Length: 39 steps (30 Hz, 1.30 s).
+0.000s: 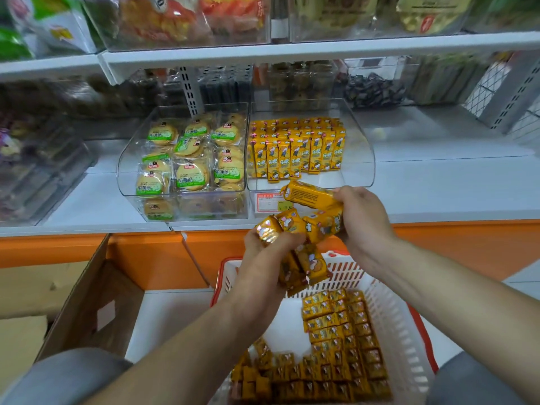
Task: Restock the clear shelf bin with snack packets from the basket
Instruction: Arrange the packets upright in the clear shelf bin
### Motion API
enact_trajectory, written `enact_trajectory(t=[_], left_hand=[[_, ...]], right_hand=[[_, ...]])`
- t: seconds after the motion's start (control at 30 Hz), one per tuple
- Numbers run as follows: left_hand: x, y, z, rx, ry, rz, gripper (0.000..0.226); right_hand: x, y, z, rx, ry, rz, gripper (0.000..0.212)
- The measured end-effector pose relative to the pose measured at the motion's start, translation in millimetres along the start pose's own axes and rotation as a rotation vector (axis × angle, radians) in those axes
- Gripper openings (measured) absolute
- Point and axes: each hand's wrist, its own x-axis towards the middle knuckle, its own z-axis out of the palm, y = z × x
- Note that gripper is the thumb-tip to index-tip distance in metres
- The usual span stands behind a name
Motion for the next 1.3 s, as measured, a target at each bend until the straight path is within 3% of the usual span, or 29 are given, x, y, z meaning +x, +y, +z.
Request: enact_trajectory(t=[0.1,0.17,0.33,0.47,0.6,1.0,1.2,1.3], left_hand=[[1.5,-1.0,1.8,0.09,0.005,0.069,0.1],[2.0,-0.4,1.0,0.184,0.073,0.109,0.104],[13.9,25.6,-14.1,0.091,0.277,0.123,0.071],[20.9,29.7,-18.6,0.108,0.304,0.179,0.044],[21.5,22.2,-16.8,0.097,0.289,0.17,0.033],[17.6,29.3,-18.3,0.227,0.09,0.3,0.077],[16.7,48.5,-22.7,0.139,0.176,0.317,0.066],[18.1,54.2,-25.3,0.083,0.233,0.326,0.058]], right_hand=[[-4.1,0.4,4.4,-0.03,-0.002,-0.06,0.02],[-4.8,1.3,6.4,-0.014,-0.027,-0.068,0.021],[-4.0,3.3,6.3,0.045,-0.143,-0.056,0.027],[-12.5,17.9,15.7,0.087,-0.299,-0.069,0.035],[-16.8,23.9,21.3,0.041,-0.275,-0.05,0.032],[-25.2,11.4,15.8,-0.047,-0.267,-0.124,0.02],[-26.0,5.9,14.7,0.216,-0.387,0.016,0.044],[-27.8,2.5,13.5,0.139,-0.498,0.013,0.048]])
